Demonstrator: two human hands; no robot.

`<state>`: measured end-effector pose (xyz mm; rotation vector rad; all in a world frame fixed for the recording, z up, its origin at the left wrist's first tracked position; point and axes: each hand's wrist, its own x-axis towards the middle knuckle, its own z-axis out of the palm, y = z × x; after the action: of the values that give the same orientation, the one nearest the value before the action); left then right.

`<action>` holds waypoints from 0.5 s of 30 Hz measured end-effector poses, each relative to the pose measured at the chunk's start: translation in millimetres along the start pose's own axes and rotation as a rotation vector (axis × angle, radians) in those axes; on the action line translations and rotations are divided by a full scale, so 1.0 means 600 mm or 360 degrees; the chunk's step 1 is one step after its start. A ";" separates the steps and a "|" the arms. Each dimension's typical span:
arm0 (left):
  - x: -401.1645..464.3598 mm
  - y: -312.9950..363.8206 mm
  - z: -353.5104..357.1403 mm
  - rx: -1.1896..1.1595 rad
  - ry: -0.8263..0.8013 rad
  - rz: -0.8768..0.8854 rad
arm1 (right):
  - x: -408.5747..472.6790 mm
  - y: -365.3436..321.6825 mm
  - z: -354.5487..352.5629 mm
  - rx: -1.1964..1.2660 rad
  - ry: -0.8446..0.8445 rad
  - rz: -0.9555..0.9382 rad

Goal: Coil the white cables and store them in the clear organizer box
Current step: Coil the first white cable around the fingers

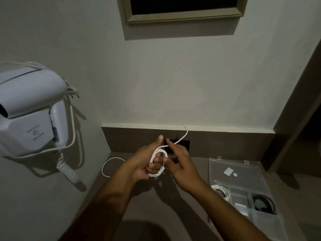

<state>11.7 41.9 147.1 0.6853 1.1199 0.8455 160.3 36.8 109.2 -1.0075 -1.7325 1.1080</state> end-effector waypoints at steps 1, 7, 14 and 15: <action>-0.004 0.007 -0.005 0.0068 -0.0075 -0.0025 | 0.006 0.001 -0.008 -0.0141 -0.0089 -0.0070; -0.025 0.053 -0.029 0.0081 -0.0430 0.0208 | 0.015 0.002 -0.019 0.0048 -0.0277 -0.0040; 0.001 0.057 0.008 -0.0446 -0.0056 0.0687 | 0.027 -0.024 -0.001 0.0271 -0.0271 0.0135; 0.002 0.064 0.011 -0.0470 0.0012 0.0774 | 0.022 -0.024 0.000 0.0156 -0.0352 0.0131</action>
<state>9.6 62.6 179.9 0.7153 0.8174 1.3969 153.1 44.9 125.4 -0.9312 -1.8025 1.3881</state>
